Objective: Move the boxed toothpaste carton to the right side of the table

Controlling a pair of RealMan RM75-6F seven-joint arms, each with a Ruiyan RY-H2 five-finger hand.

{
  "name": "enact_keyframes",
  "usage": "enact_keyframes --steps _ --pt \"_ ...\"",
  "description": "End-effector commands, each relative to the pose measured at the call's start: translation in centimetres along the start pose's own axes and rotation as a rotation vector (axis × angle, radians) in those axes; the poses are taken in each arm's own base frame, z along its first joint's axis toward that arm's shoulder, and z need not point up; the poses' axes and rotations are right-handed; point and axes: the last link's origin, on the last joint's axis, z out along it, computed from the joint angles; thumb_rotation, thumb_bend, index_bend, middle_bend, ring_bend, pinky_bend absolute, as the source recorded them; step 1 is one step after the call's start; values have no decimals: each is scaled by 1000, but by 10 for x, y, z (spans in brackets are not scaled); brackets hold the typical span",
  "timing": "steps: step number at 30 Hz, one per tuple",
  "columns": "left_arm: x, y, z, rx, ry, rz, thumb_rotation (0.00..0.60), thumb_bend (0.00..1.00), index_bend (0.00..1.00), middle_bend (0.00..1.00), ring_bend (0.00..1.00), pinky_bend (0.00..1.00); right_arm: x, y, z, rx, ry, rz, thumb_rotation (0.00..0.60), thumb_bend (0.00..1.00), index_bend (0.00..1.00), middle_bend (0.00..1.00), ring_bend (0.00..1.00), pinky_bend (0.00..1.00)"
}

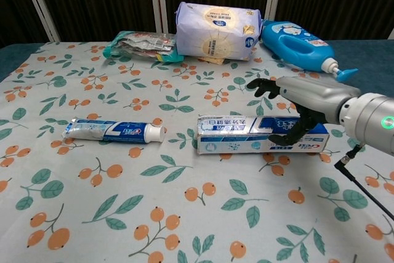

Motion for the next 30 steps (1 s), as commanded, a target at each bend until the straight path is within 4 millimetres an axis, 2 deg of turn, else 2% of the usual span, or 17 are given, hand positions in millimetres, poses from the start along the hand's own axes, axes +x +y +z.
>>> enact_keyframes --steps 1,4,7,10,12,18,21,26,30 --pt "0 0 0 -2 0 -1 600 17 0 0 0 0 -6 1 3 -7 -5 1 600 337 70 179 185 112" --pt "0 0 0 0 -3 -3 600 17 0 0 0 0 -10 4 5 -16 -12 -6 600 336 104 209 209 119" --pt "-1 0 0 2 -4 -5 600 17 0 0 0 0 -13 6 6 -23 -16 -13 600 336 220 312 303 187" --pt "-1 0 1 4 -6 -7 600 17 0 0 0 0 -15 7 6 -29 -4 -13 600 336 379 451 439 349" --pt "-1 0 1 3 -6 -7 600 17 0 0 0 0 -15 8 5 -31 13 -7 600 337 446 507 494 433" --pt "-1 1 1 -5 -4 -8 600 17 0 0 0 0 -13 8 -2 -13 44 22 600 337 482 524 509 454" --pt "-1 1 2 -1 -5 -16 600 16 0 0 0 7 -5 10 -11 1 69 34 600 336 487 524 509 454" --pt "1 4 10 8 -5 -32 600 18 5 28 68 130 13 18 -31 19 123 49 600 336 487 524 509 454" --pt "5 14 31 -9 -11 -25 600 37 92 141 181 240 31 33 -55 19 179 59 600 336 487 524 509 454"
